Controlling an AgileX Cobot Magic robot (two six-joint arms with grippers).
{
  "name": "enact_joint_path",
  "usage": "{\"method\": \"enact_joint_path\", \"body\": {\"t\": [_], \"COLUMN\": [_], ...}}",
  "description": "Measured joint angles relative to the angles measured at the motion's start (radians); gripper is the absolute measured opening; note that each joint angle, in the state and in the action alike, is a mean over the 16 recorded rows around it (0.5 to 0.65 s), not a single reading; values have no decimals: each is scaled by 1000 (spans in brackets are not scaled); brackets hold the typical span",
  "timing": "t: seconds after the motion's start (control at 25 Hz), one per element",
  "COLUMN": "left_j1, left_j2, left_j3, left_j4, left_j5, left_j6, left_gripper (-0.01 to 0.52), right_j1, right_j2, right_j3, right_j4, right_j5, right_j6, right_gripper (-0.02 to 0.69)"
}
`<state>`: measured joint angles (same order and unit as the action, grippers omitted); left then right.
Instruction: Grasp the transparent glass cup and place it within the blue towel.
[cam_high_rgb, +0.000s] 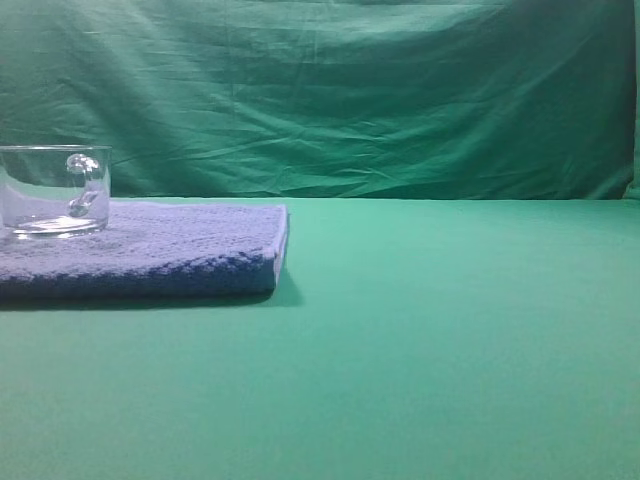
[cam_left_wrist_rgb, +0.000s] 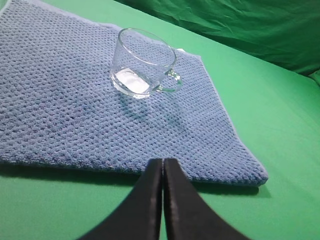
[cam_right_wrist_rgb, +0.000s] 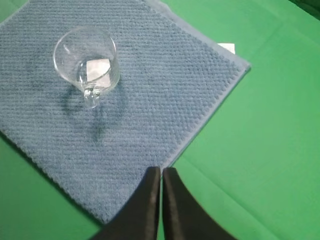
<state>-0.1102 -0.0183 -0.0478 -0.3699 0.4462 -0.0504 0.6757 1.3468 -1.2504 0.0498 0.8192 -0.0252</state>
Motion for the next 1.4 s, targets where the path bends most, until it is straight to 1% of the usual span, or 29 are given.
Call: {"method": "enact_joint_path", "body": {"t": [0.16,0.32,0.52,0.72,0.88,1.0,1.2,1.4], "left_j1": [0,0,0,0,0,0,0,0], "left_j2": [0,0,0,0,0,0,0,0], "left_j3": [0,0,0,0,0,0,0,0], "left_j4": [0,0,0,0,0,0,0,0], "left_j5": [0,0,0,0,0,0,0,0], "left_j6": [0,0,0,0,0,0,0,0], "left_gripper": [0,0,0,0,0,0,0,0], "right_j1": [0,0,0,0,-1,-8,-58,-158], "right_j2": [-190,-390,-634,-830,-929,-974,-1031,-1115], "right_j3": [225,392,512,561,574,590,661,787], "right_j4": [0,1,0,-9,-22,-33,-52,-61], "right_j5": [-93,-132,-101,-38,7,10,-51,-155], "right_j6": [15,23,27,31,34,35,37,37], "right_gripper": [0,0,0,0,0,0,0,0]}}
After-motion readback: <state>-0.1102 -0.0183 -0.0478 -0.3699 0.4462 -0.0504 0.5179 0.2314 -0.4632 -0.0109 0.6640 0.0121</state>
